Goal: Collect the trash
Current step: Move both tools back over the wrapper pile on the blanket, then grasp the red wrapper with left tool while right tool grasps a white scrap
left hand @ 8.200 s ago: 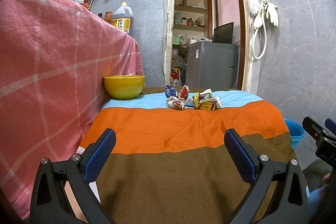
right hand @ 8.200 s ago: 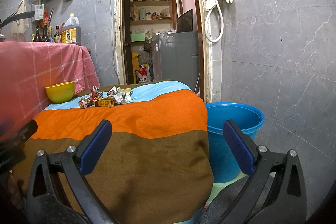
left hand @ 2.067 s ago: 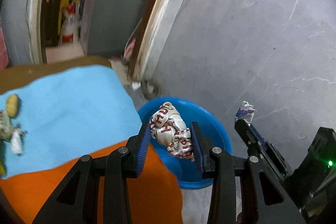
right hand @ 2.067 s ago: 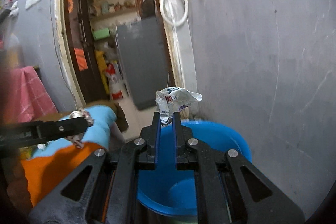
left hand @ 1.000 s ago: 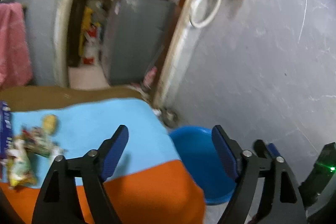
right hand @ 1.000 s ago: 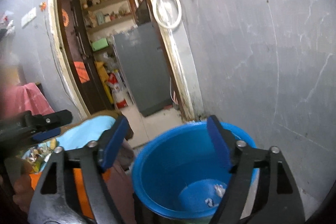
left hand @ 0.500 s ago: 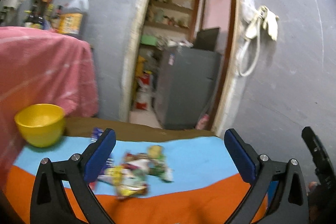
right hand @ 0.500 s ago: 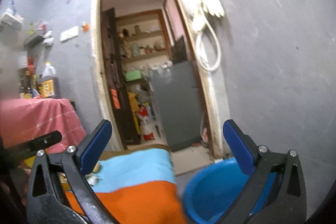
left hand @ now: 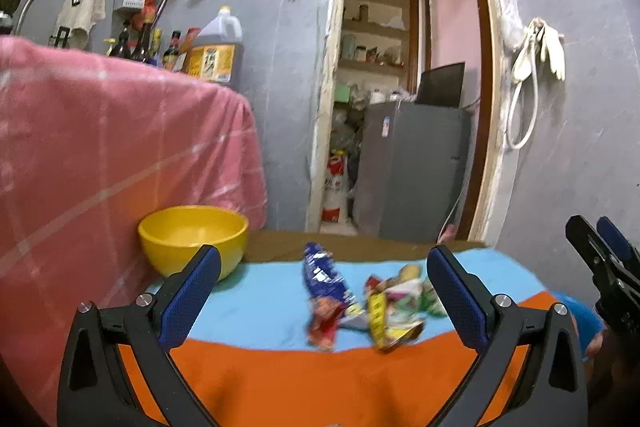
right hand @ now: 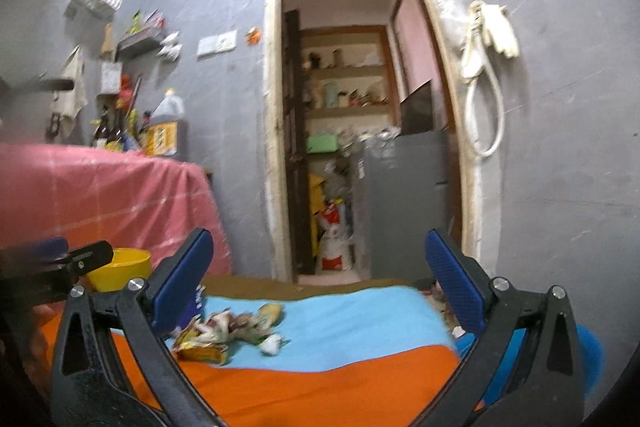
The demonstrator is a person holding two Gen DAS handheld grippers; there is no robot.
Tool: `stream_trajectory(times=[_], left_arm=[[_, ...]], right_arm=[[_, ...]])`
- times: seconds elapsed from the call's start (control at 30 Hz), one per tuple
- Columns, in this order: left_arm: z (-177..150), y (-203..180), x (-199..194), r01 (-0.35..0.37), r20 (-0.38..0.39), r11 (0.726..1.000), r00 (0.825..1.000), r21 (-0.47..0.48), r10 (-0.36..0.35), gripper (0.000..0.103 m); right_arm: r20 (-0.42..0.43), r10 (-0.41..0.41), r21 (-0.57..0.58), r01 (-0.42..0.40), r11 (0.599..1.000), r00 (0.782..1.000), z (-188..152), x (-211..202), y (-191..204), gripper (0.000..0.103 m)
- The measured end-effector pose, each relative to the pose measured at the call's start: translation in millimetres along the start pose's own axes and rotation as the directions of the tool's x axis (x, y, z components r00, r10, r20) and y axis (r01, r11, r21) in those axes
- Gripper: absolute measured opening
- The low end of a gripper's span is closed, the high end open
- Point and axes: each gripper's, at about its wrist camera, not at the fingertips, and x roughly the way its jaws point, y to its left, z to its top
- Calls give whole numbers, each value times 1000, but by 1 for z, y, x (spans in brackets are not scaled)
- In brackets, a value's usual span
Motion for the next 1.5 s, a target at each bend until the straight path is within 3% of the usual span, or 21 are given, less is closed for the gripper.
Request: stream_trajectory(times=[0.13, 0.3, 0.53, 0.63, 0.77, 0.83, 1.0, 1.13, 1.5], left_arm=[[-8, 15, 7, -8, -64, 1000, 998, -7, 7, 101], [-14, 27, 25, 5, -177, 999, 984, -48, -13, 101], [-25, 28, 57, 26, -351, 998, 935, -60, -46, 100], [-32, 29, 67, 58, -406, 995, 910, -77, -85, 92], [-39, 28, 81, 100, -473, 990, 871, -98, -134, 70], [-40, 27, 86, 115, -495, 988, 855, -106, -153, 63], [-41, 29, 96, 126, -516, 985, 840, -120, -171, 46], [-40, 29, 100, 138, -525, 983, 832, -121, -181, 37], [-41, 27, 111, 142, -549, 982, 814, -128, -189, 21]], right_arm=[[-90, 31, -34, -35, 999, 995, -11, 16, 13, 103], [-217, 69, -44, -80, 996, 974, -30, 36, 21, 103], [-358, 124, -37, -147, 989, 926, -45, 59, 25, 103], [-429, 150, -26, -178, 984, 891, -52, 70, 28, 103], [-512, 169, -26, -211, 977, 842, -63, 85, 35, 103], [-544, 174, -27, -224, 974, 821, -68, 91, 38, 103], [-559, 198, -3, -241, 970, 805, -66, 99, 38, 101], [-585, 197, -4, -246, 969, 786, -64, 112, 43, 86], [-677, 263, 33, -328, 944, 687, -71, 148, 58, 42]])
